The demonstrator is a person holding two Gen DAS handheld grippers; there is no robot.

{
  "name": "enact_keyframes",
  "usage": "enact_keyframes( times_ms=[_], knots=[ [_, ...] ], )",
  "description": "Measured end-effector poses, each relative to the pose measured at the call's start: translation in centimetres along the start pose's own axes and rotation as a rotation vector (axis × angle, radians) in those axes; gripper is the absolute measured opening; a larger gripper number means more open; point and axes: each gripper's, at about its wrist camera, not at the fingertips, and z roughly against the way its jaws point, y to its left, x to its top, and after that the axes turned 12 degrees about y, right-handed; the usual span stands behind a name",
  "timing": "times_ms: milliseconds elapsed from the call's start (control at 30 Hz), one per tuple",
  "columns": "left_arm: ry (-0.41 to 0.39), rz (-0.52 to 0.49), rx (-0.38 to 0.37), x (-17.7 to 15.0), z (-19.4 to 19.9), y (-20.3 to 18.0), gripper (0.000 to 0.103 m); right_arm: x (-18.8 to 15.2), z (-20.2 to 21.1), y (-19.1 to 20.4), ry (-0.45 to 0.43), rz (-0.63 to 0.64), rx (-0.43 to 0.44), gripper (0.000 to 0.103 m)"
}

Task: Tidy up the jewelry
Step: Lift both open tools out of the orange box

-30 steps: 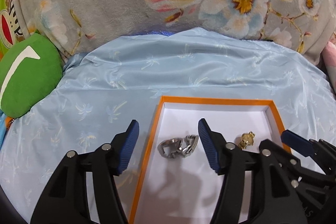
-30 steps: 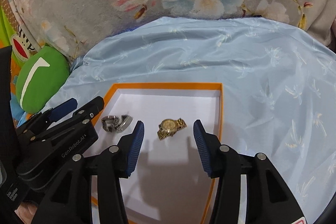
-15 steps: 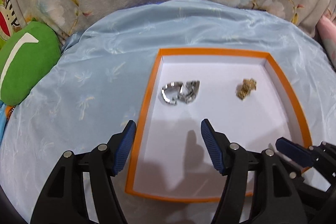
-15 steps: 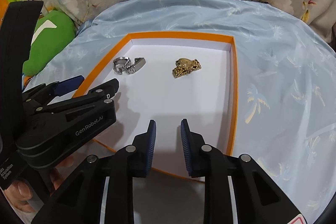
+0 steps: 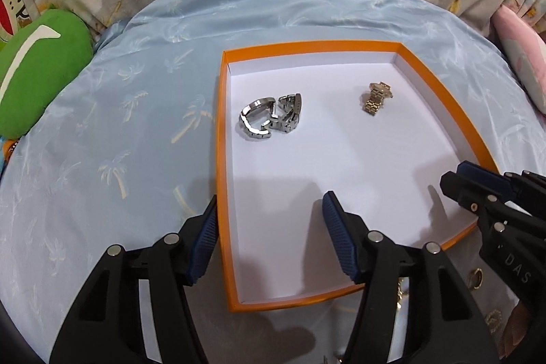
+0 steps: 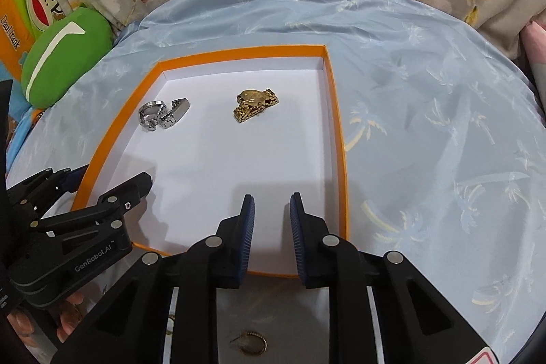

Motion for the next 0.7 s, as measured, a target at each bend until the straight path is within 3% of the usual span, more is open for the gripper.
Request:
enact_keyframes(
  times_ms=[133, 267, 367, 433, 633, 700],
  knots=[
    [-0.003, 0.026, -0.025, -0.8, 0.8, 0.2, 0.057, -1.0, 1.2, -0.3, -0.027, -0.023, 0.013, 0.019],
    [-0.102, 0.071, -0.050, -2.0, 4.4, 1.4, 0.058, -3.3, 5.0, -1.3, -0.128, -0.064, 0.057, 0.023],
    [-0.173, 0.100, -0.075, -3.7, 8.0, 2.9, 0.066, -6.8, 6.8, -1.3, -0.143, -0.038, 0.048, 0.026],
    [-0.194, 0.122, -0.084, -5.2, 9.5, 4.0, 0.077, -9.4, 7.1, -1.1, -0.132, -0.002, 0.046, 0.029],
    [-0.157, 0.180, -0.071, -11.1, 10.6, 6.7, 0.082, -14.6, 6.6, 0.0, -0.097, 0.087, 0.005, 0.038],
    [-0.134, 0.187, -0.067, -13.0, 10.3, 7.0, 0.083, -15.2, 7.4, 0.4, -0.136, 0.105, -0.003, 0.048]
  ],
)
